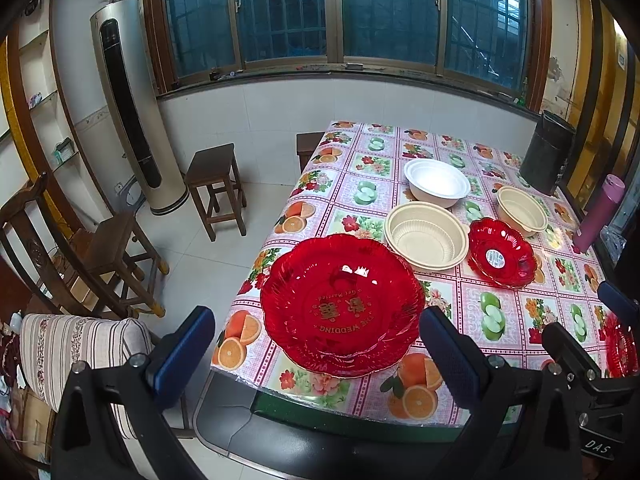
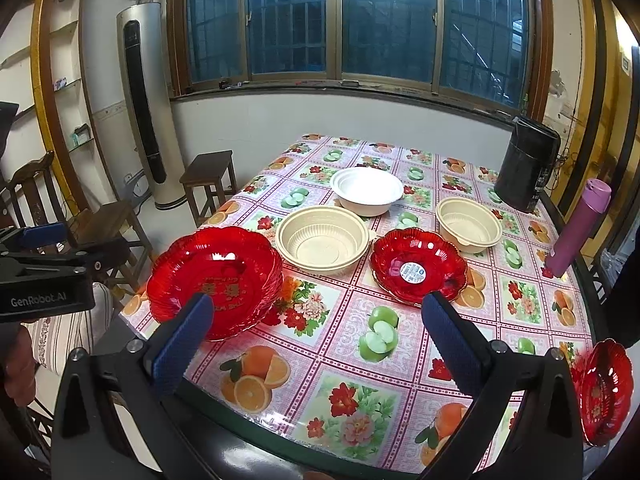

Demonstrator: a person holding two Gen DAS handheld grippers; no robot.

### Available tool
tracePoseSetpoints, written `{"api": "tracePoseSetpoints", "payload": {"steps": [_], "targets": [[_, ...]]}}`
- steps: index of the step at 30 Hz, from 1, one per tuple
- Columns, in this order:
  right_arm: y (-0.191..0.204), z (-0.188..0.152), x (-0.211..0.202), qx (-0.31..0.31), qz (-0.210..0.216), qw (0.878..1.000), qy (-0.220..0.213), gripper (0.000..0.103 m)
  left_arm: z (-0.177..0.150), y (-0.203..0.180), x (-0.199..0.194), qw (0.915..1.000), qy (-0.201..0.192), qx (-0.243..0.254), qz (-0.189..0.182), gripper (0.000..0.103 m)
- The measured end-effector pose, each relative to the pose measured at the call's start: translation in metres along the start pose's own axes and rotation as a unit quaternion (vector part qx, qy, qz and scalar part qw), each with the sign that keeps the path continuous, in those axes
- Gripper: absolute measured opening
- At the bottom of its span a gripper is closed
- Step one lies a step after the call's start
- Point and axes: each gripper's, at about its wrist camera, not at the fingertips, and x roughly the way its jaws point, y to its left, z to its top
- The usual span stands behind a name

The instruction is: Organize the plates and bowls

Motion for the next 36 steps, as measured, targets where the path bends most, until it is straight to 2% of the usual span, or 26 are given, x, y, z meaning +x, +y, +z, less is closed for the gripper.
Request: {"api": "tracePoseSetpoints", "payload": {"steps": [36], "targets": [[-0.0001, -0.0027, -0.004, 0.003, 0.001, 1.0, -0.001, 0.103, -0.0086, 0.0055, 0.0061, 0.9999, 0.013, -0.004, -0.001, 0.103]]}}
